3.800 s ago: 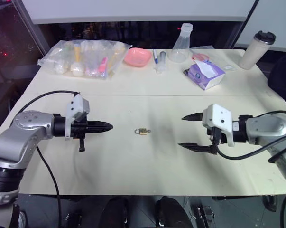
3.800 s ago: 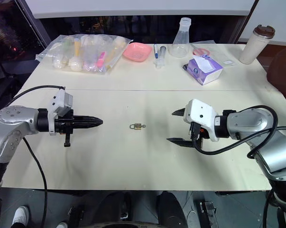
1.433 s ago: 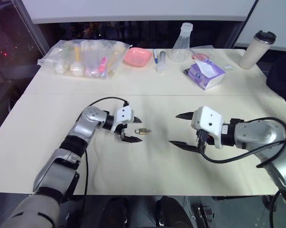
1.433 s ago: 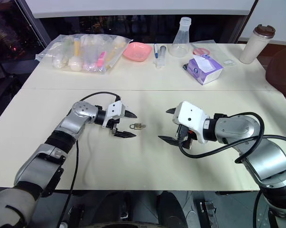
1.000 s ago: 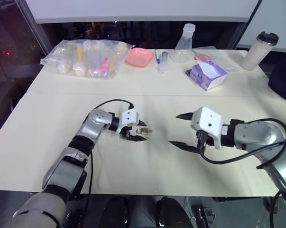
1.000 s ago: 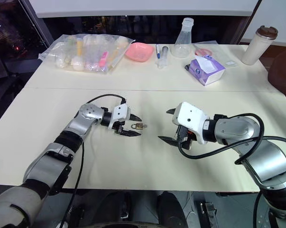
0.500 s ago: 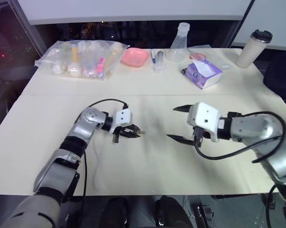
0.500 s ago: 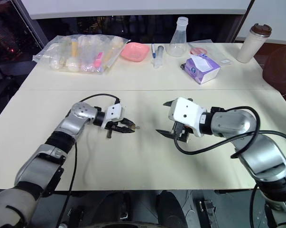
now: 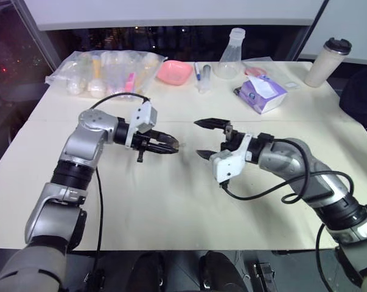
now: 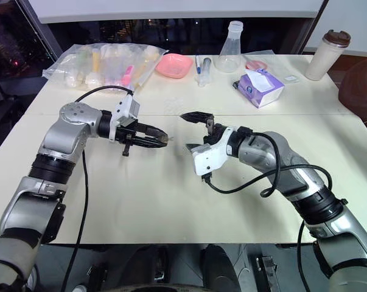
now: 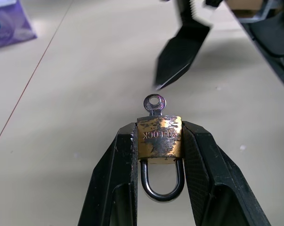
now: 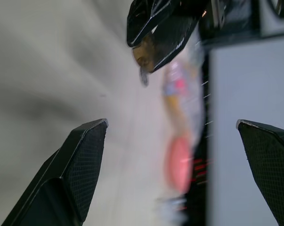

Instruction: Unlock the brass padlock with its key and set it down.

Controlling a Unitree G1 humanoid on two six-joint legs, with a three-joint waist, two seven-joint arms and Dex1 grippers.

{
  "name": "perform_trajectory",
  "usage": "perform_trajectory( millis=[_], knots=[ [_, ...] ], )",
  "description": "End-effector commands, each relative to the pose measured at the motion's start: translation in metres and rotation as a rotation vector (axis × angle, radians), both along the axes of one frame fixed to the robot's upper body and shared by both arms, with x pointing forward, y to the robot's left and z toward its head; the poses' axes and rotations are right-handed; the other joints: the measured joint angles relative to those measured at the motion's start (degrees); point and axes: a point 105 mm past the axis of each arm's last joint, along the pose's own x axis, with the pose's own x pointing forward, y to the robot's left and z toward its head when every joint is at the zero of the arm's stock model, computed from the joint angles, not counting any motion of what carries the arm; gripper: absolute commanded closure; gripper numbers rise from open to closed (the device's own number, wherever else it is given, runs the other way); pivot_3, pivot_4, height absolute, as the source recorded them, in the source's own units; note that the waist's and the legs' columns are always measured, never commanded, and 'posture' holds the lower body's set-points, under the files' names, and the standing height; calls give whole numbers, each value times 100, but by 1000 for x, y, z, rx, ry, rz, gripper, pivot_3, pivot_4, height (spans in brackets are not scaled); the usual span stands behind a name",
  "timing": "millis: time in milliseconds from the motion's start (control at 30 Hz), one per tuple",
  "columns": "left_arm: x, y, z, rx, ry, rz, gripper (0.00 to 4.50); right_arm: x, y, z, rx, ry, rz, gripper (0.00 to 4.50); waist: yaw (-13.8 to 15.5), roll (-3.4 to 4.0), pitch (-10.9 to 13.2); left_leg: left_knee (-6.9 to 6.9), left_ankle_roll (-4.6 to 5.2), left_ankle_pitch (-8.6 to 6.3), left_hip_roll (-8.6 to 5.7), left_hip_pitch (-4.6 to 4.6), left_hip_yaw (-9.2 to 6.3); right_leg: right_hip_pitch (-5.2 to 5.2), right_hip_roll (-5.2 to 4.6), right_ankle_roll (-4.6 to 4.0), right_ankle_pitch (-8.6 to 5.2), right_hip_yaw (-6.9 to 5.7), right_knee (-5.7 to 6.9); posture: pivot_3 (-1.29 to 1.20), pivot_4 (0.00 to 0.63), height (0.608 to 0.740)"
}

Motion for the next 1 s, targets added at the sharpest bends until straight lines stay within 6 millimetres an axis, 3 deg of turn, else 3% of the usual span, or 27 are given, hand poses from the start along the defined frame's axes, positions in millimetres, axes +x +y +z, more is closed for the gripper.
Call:
perform_trajectory(
  millis=[33,333,433,667,1000],
  knots=[
    [-3,-4,14,-33,-41,-13,3760,-1,7,8,13,-56,42,0,5,0,0,0,0,0,0,0,0,0,0,0,0,0,0,0,150,715],
    [-5,-5,15,-31,-45,-19,3760,-3,14,7,14,-53,70,0,10,0,0,2,0,0,-1,0,0,2,-2,0,0,0,0,0,150,715],
    [-5,-5,14,-28,-43,-24,3760,-3,13,7,13,-48,71,927,10,0,0,2,0,0,-1,0,1,2,-2,0,0,0,0,0,150,715],
    [-6,-3,12,-11,-47,-28,3760,-3,12,8,7,-52,74,4459,11,0,0,2,0,0,-1,0,0,2,-2,0,0,0,0,0,150,715],
    [-7,-7,11,-4,-83,-41,3760,-8,19,2,29,63,84,4459,10,0,0,2,0,0,-1,0,1,2,-3,0,0,0,0,0,150,715]
  ],
)
